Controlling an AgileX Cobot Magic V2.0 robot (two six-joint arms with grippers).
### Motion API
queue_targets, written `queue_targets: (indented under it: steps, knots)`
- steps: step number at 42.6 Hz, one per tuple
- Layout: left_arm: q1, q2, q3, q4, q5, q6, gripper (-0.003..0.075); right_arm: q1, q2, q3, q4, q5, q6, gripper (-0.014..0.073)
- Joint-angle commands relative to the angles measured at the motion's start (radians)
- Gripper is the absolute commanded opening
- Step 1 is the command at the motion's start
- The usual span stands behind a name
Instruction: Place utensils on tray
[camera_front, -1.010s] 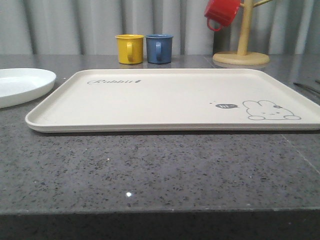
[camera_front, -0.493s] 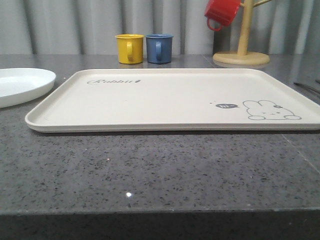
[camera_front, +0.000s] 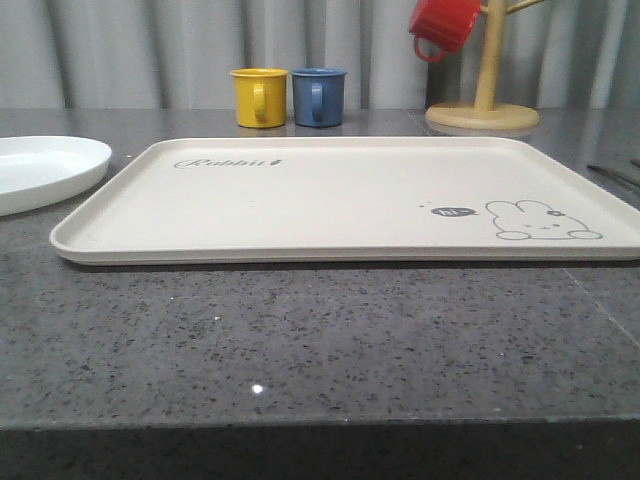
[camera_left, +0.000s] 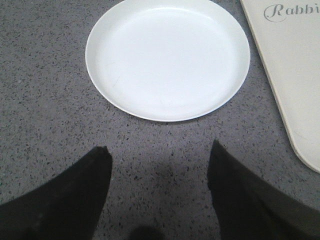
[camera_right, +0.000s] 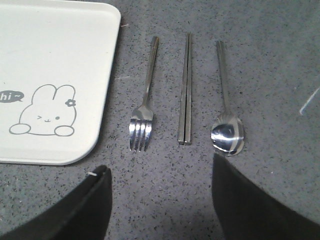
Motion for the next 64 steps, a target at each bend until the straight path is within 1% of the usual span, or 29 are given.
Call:
queue_targets:
  steps: [1, 5, 8, 11, 14, 19, 23, 29, 32, 34, 37, 41, 45, 48, 54, 58, 62, 64]
  knots:
    - [-0.001, 0.100, -0.090, 0.015, -0.038, -0.009, 0.0430, 0.001, 0.010, -0.028, -0.018, -0.066, -0.006, 0.0468]
    - [0.020, 0.208, -0.157, 0.039, 0.018, -0.009, 0.0430, 0.001, 0.010, -0.028, -0.018, -0.066, -0.006, 0.0468]
    - [0.074, 0.299, -0.196, 0.041, 0.024, -0.009, 0.0430, 0.001, 0.010, -0.028, -0.018, -0.066, -0.006, 0.0468]
    - [0.133, 0.361, -0.223, 0.009, 0.020, 0.004, 0.0430, 0.001, 0.010, -0.028, -0.018, -0.066, -0.006, 0.0468]
    - [0.188, 0.424, -0.247, -0.073, 0.018, 0.074, 0.0430, 0.001, 0.009, -0.028, -0.018, -0.066, -0.006, 0.0468]
    - [0.252, 0.514, -0.284, -0.281, -0.011, 0.224, 0.0430, 0.001, 0.009, -0.028, -0.018, -0.066, -0.006, 0.0468]
    - [0.268, 0.576, -0.306, -0.388, -0.036, 0.295, 0.0429, 0.001, 0.009, -0.028, -0.018, -0.066, -0.006, 0.0468]
    - [0.266, 0.657, -0.343, -0.417, -0.070, 0.309, 0.0429, 0.001, 0.009, -0.028, -0.018, -0.066, -0.006, 0.0468]
    - [0.266, 0.690, -0.362, -0.418, -0.075, 0.309, 0.0417, 0.001, 0.009, -0.028, -0.018, -0.066, -0.006, 0.0468]
    - [0.266, 0.713, -0.376, -0.418, -0.075, 0.309, 0.0398, 0.001, 0.009, -0.028, -0.018, -0.066, -0.006, 0.0468]
    - [0.266, 0.735, -0.391, -0.420, -0.073, 0.309, 0.0340, 0.001, 0.009, -0.028, -0.018, -0.066, -0.006, 0.0468]
    - [0.266, 0.740, -0.394, -0.424, -0.080, 0.309, 0.0212, 0.001, 0.009, -0.028, -0.018, -0.066, -0.006, 0.0468]
    - [0.266, 0.742, -0.394, -0.424, -0.086, 0.309, 0.0059, 0.001, 0.009, -0.028, -0.018, -0.066, -0.006, 0.0468]
    - [0.268, 0.746, -0.394, -0.420, -0.086, 0.309, -0.0023, 0.001, 0.009, -0.028, -0.018, -0.066, -0.006, 0.0468]
    - [0.268, 0.746, -0.400, -0.420, -0.094, 0.309, -0.0020, 0.001, 0.009, -0.028, -0.018, -0.066, -0.006, 0.0468]
    - [0.266, 0.738, -0.424, -0.431, -0.065, 0.309, -0.0020, 0.001, 0.009, -0.028, -0.018, -0.066, -0.006, 0.0468]
    - [0.266, 0.719, -0.464, -0.494, -0.020, 0.313, -0.0020, 0.001, 0.009, -0.028, -0.018, -0.066, -0.006, 0.0468]
    - [0.262, 0.706, -0.483, -0.541, 0.003, 0.348, -0.0020, 0.001, 0.009, -0.028, -0.018, -0.066, -0.006, 0.0468]
